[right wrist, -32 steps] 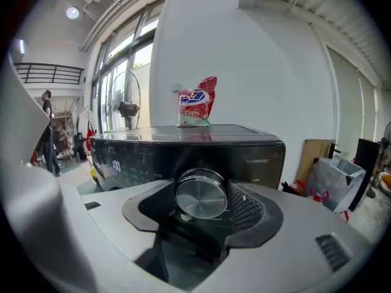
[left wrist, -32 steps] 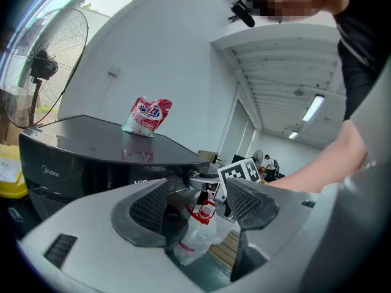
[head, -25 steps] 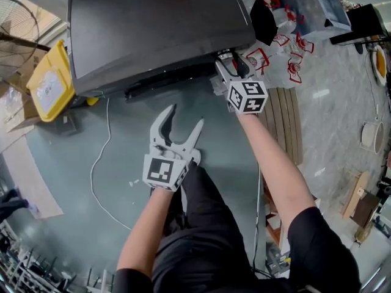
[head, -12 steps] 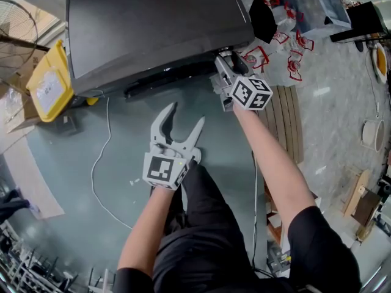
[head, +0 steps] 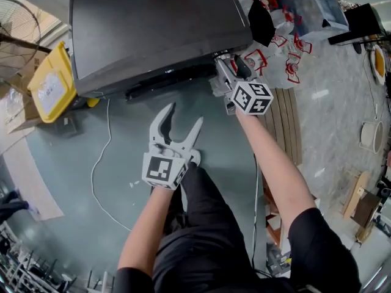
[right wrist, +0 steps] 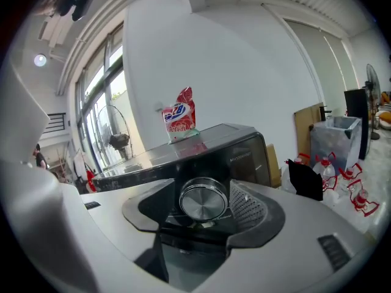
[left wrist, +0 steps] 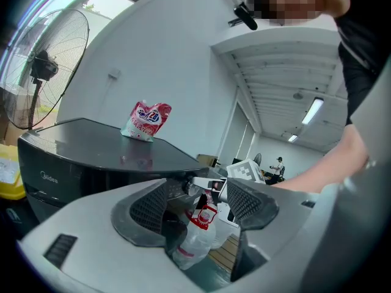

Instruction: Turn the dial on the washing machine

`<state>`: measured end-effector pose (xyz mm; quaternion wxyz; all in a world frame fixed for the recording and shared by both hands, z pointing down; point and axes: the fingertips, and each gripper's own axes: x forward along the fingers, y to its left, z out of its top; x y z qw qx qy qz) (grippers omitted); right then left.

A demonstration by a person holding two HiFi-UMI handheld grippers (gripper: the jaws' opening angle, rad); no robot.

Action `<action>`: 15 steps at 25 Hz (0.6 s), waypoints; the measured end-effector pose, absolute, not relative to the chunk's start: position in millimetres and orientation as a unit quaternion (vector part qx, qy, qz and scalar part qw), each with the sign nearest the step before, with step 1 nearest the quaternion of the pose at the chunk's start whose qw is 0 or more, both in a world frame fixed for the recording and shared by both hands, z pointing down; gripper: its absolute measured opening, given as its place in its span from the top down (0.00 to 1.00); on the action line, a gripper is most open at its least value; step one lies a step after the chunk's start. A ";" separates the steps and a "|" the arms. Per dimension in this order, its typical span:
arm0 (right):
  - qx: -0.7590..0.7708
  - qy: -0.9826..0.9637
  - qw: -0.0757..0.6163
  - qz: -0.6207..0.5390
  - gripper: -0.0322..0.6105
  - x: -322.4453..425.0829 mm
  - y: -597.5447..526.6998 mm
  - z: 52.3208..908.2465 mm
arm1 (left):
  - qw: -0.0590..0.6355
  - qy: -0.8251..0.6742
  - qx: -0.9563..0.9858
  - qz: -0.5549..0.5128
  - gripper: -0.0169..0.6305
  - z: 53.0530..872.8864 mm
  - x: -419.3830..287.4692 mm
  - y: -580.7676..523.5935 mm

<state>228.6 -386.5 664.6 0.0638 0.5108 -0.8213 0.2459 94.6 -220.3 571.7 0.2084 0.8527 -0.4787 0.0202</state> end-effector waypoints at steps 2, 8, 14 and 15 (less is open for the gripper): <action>0.509 -0.824 0.067 0.239 0.55 233.4 -378.3 656.0 | 0.204 -0.480 0.853 0.017 0.54 565.8 92.5 -218.2; 0.500 -0.836 0.070 0.214 0.73 243.0 -338.5 616.2 | 0.225 -0.476 0.850 -0.015 0.57 544.1 73.8 -208.4; 0.485 -0.849 0.073 0.199 0.87 228.1 -281.0 567.0 | 0.228 -0.470 0.851 -0.048 0.77 512.6 40.1 -182.9; 0.478 -0.854 0.072 0.193 0.89 223.4 -271.5 556.3 | 0.225 -0.471 0.851 -0.053 0.80 504.9 34.2 -178.0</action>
